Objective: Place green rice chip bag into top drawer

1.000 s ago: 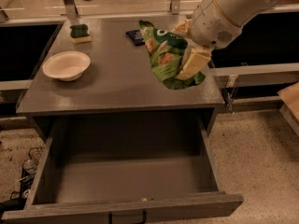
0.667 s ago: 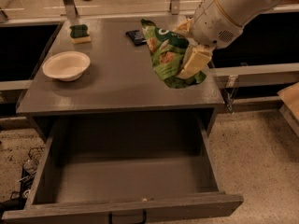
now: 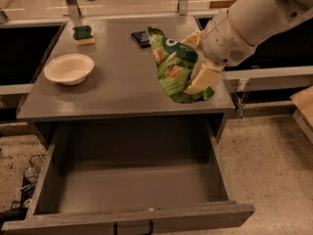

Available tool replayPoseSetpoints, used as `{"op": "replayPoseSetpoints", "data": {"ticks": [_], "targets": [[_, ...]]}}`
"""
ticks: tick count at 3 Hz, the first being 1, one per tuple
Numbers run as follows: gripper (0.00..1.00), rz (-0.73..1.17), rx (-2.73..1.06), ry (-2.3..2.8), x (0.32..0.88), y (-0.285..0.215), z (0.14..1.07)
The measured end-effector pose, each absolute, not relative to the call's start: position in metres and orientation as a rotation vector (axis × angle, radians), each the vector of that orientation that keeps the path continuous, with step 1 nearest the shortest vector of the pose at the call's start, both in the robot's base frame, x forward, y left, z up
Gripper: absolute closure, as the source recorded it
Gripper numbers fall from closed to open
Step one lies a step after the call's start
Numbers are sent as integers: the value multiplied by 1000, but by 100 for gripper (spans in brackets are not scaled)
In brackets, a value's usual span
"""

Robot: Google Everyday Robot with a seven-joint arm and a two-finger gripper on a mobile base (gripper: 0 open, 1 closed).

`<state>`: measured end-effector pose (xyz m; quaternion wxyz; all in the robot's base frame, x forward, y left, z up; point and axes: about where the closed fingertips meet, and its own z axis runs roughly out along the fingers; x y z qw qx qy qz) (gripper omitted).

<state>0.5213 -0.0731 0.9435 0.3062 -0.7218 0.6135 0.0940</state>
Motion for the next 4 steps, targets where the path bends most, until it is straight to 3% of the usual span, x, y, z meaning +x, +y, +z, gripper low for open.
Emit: {"op": "replayPoseSetpoints", "data": {"ticks": [2, 3, 4], "targets": [[100, 313, -1883, 1666, 481, -85, 895], [100, 362, -1926, 1640, 420, -101, 886], [100, 362, -1926, 1640, 420, -101, 886]]}}
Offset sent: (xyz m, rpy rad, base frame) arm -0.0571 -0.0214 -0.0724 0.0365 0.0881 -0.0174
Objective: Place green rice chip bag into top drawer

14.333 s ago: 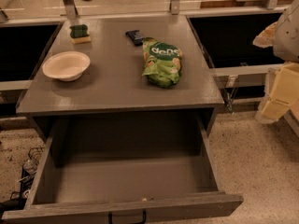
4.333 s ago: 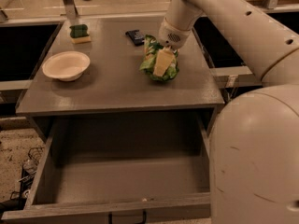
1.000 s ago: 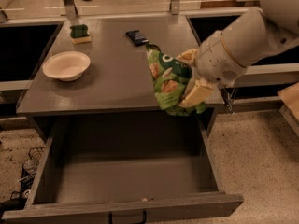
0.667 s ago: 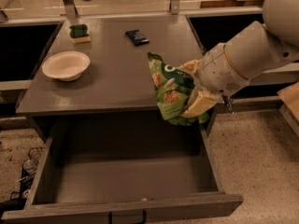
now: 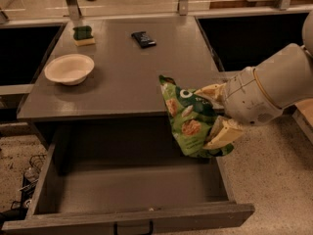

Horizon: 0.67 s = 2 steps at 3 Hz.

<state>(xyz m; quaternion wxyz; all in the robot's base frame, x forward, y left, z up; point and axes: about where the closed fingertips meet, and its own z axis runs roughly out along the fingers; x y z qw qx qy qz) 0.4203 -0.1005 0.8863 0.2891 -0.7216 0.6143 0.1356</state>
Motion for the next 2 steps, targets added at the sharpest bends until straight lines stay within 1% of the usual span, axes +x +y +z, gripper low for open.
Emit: {"op": "replayPoseSetpoints", "data": {"ticks": [2], "targets": [[100, 448, -1919, 1655, 408, -67, 838]]}}
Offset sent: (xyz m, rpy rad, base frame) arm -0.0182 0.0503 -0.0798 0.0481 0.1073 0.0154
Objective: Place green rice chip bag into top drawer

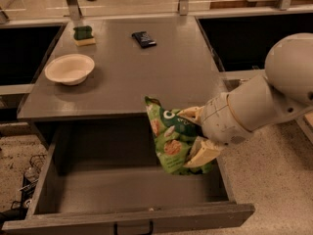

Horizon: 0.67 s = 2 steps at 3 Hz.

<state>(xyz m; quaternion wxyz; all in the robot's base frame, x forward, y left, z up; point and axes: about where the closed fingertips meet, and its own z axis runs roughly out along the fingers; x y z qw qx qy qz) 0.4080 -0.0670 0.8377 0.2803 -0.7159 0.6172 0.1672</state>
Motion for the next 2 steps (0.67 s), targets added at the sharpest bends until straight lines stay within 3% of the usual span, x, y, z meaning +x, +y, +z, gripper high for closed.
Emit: {"op": "replayPoseSetpoints", "data": {"ticks": [2], "targets": [[100, 538, -1986, 1687, 397, -22, 779]]}}
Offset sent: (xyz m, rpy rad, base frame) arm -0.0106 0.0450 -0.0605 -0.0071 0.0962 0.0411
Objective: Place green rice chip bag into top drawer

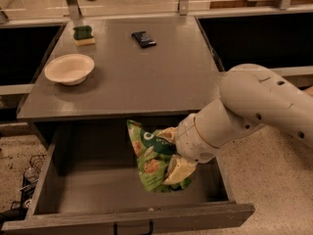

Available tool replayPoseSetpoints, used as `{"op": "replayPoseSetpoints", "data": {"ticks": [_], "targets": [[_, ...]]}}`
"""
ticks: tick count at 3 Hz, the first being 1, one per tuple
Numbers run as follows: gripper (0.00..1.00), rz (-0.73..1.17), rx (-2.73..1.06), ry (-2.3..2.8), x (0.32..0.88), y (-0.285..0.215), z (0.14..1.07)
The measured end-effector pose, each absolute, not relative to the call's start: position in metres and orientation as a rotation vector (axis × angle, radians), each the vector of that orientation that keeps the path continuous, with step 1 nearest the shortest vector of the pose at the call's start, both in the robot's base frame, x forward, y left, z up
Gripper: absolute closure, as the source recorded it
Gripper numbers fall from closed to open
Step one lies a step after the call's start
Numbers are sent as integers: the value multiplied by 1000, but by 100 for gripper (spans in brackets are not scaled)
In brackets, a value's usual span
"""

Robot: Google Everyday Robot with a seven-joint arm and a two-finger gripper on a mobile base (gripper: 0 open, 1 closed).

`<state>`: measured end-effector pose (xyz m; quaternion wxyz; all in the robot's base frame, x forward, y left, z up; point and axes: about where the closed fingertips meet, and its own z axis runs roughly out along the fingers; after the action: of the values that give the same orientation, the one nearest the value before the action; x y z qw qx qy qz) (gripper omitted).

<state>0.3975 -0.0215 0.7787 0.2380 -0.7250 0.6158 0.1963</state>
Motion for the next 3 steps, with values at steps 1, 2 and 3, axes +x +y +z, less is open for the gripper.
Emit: {"op": "replayPoseSetpoints", "data": {"ticks": [1, 2, 3], "targets": [[100, 538, -1987, 1687, 397, -21, 779], [100, 424, -2011, 1777, 395, -15, 759], [100, 326, -2021, 1859, 393, -10, 738]]}}
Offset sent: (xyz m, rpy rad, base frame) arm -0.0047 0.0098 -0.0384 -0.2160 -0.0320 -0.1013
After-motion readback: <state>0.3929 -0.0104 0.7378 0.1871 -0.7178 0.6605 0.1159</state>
